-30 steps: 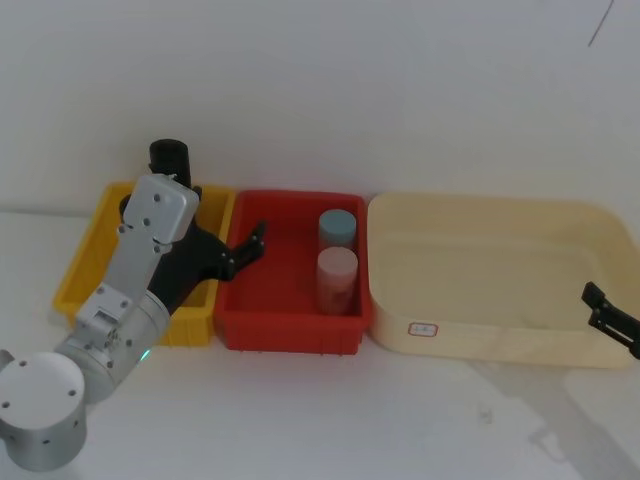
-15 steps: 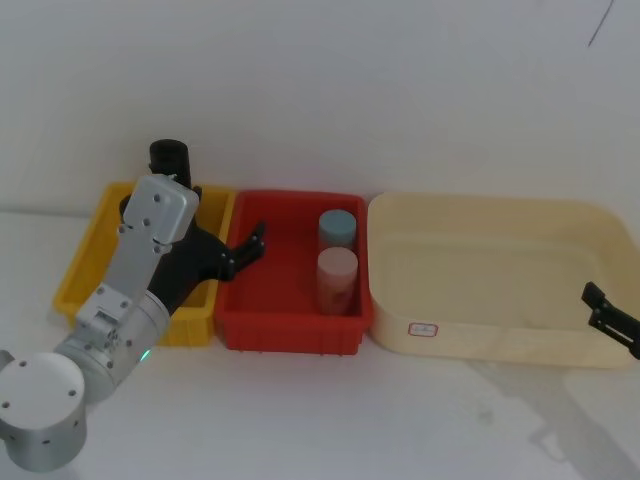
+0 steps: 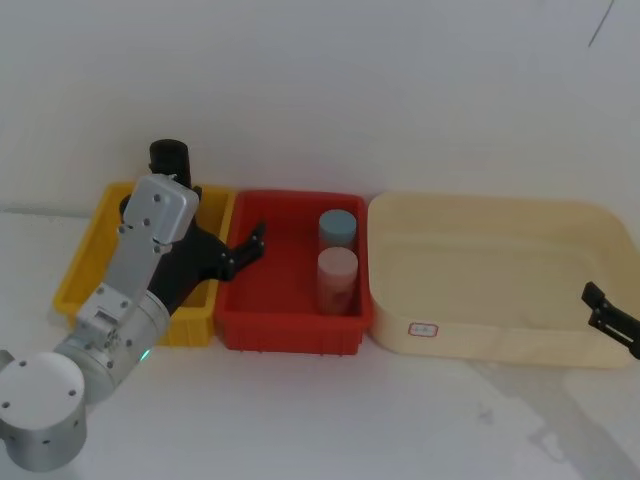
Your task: Pick up the garbage bag with the one hand and transfer it to the other hand.
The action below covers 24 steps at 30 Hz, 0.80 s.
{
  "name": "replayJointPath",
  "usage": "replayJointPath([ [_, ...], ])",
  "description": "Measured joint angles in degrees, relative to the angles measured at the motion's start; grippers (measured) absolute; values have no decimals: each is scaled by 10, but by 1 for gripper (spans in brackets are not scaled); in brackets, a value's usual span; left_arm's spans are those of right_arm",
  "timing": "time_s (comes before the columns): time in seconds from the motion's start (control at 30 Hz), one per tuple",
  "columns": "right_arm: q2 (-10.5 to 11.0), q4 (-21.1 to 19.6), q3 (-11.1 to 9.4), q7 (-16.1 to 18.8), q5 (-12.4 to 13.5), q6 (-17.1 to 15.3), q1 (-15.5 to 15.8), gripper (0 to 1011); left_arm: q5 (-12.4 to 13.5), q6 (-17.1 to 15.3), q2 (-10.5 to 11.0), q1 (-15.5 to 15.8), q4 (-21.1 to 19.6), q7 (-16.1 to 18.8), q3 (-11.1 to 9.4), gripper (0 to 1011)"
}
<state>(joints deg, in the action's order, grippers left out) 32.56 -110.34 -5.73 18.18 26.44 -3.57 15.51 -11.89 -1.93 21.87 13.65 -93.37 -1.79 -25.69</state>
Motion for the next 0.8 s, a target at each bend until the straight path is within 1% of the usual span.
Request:
replayJointPath([
  [0.33,0,0,0,0,0,0,0,1010,0,0,0,0,0,0,0,1000],
  [0.47,1,1,3,0,0,-5,-6,1010,0,0,0,0,0,0,0,1000],
  [0.6,5,5,12,0,0,-27,-22,1010,0,0,0,0,0,0,0,1000],
  [0.63,7,5,16,-1,0,-37,-29,1010,0,0,0,0,0,0,0,1000],
  [0.67,7,5,16,-1,0,-37,-29,1010,0,0,0,0,0,0,0,1000],
  [0.73,10,6,22,-6,0,-58,-42,1010,0,0,0,0,0,0,0,1000],
  [0.77,11,6,24,-7,0,-62,-46,1010,0,0,0,0,0,0,0,1000],
  [0.8,13,5,29,-11,0,-80,-56,1010,0,0,0,0,0,0,0,1000],
])
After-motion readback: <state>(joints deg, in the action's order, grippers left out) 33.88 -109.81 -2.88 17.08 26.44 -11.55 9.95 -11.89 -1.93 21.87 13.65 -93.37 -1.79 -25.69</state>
